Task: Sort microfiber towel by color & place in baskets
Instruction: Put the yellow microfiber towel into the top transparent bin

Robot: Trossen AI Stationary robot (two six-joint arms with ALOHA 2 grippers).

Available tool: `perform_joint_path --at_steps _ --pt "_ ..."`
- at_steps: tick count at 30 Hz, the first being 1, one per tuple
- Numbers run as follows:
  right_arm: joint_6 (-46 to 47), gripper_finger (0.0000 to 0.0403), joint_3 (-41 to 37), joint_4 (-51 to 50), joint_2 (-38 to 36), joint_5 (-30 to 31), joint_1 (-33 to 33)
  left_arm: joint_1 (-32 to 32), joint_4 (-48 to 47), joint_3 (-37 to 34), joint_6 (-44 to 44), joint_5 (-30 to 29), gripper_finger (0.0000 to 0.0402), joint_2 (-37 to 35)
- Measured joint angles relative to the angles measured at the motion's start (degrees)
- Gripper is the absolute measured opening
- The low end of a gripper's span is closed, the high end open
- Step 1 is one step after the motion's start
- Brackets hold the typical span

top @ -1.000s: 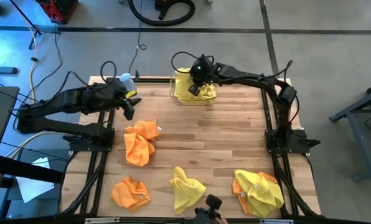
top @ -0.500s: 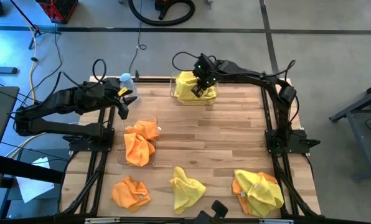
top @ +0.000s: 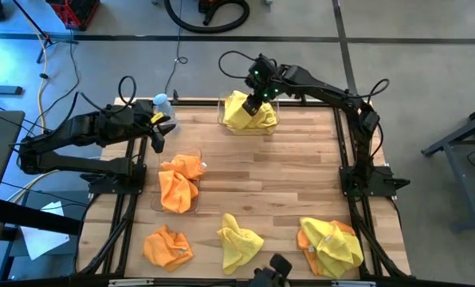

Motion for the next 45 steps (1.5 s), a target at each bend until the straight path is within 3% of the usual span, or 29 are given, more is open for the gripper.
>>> perform_joint_path --at_steps 5,11,13,18,20,23,29,37,41,45 --pt "-0.8 0.0195 -0.8 1.8 0.0 4.0 -0.8 0.0 0.0 0.0 -3.2 0.0 0.0158 0.0" --pt "0.4 0.0198 -3.0 -1.1 0.0 3.9 -1.3 0.0 0.0 0.0 -6.8 0.0 0.0158 0.3" --pt "0.1 0.0193 -3.0 -1.2 0.0 0.8 -1.3 0.0 0.0 0.0 -7.7 0.0 0.0158 0.4" --pt "-2.6 0.0178 -2.9 -1.7 -0.4 -14.4 -0.4 0.0 0.0 0.0 -9.8 -0.1 0.0158 0.8" --pt "-5.7 0.0174 -2.9 -2.0 0.1 -16.0 0.8 0.0 0.0 0.0 -10.6 -0.5 0.0158 1.2" --pt "-9.7 0.0172 -2.9 -1.4 1.2 -12.6 3.1 0.0 0.0 0.0 -11.9 -0.6 0.0158 1.6" --pt "-16.9 0.0172 -2.9 5.0 4.2 2.8 6.2 0.0 0.0 0.0 -13.2 -0.8 0.0158 3.0" --pt "-20.9 0.017 -3.0 7.0 10.4 3.0 5.1 0.0 0.0 0.0 -14.7 -0.9 0.0158 4.4" --pt "-21.3 0.0132 -3.0 7.1 13.0 2.2 4.2 0.0 0.0 0.0 -14.8 -0.9 0.0158 4.7" --pt "-21.8 0.0026 -3.0 6.7 13.1 2.1 3.9 0.0 0.0 0.0 -15.3 -0.9 0.0158 4.7"
